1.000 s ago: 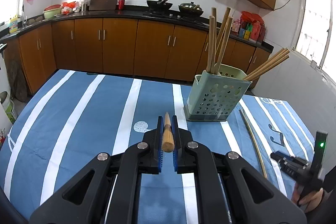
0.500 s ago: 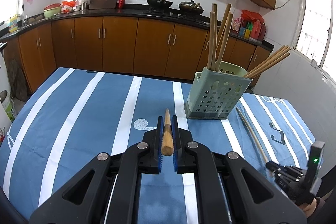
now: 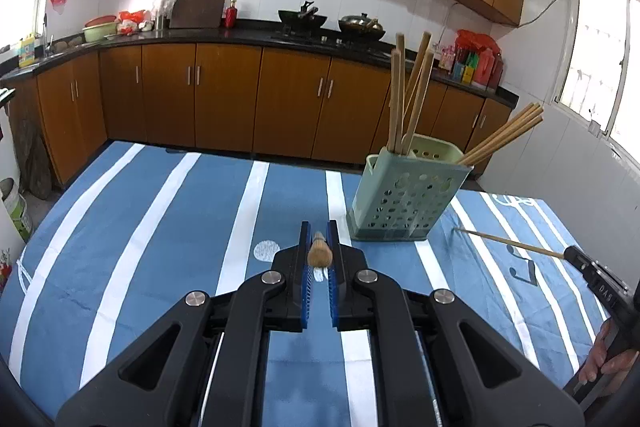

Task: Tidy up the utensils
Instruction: 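Raise the left tool's chopstick upright over the green caddy while the right tool does likewise, then lower the chopstick into the caddy and open the left tool while the right tool releases its own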

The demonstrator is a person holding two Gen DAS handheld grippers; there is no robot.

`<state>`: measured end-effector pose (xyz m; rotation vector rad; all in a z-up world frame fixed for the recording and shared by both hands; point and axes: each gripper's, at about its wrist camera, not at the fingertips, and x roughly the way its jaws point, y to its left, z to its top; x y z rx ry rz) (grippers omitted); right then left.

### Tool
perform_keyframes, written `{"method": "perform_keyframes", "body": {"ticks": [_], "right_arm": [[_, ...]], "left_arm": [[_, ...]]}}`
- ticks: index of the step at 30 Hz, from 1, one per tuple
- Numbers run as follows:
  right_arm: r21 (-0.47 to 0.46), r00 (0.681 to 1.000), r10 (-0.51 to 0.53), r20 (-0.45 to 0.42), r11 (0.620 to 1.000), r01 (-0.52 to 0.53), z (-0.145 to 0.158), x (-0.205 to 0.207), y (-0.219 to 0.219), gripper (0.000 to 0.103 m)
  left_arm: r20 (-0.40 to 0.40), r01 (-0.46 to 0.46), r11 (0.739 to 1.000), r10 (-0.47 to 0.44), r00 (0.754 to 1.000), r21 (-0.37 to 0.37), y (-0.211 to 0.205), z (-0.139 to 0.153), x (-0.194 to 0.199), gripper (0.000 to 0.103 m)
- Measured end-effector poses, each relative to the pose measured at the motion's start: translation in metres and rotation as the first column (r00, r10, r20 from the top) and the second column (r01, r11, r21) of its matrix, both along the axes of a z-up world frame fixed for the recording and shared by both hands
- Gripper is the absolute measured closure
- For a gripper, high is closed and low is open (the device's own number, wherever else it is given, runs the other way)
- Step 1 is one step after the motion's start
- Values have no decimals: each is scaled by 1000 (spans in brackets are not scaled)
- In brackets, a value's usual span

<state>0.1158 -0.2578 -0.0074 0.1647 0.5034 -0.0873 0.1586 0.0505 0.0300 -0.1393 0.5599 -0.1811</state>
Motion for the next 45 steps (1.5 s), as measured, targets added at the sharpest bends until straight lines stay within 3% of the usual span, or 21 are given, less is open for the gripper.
{"method": "perform_keyframes", "body": {"ticks": [10,18,26,31,34,37,45], "right_arm": [[-14,995,0,99,1000,1,33,-2,3,95],[3,973,65,221,998,-68,102,-7,7,95],[28,914,151,378,984,-174,173,-15,23,95],[38,863,125,490,986,-164,201,-6,32,95],[35,837,95,539,990,-135,207,10,36,95],[13,832,83,548,994,-108,205,28,43,95],[-3,880,75,469,997,-83,169,95,50,95]], "left_arm": [[57,10,1000,-11,998,1,0,20,-3,96],[136,80,997,-81,987,10,-8,58,-12,96],[246,154,988,-148,958,-3,-30,105,-14,96],[337,135,990,-116,934,-34,-45,134,-2,96],[381,96,994,-66,922,-60,-50,145,15,96],[391,69,995,-38,920,-66,-55,143,32,96],[376,50,997,-27,926,-51,-69,117,65,96]]}}
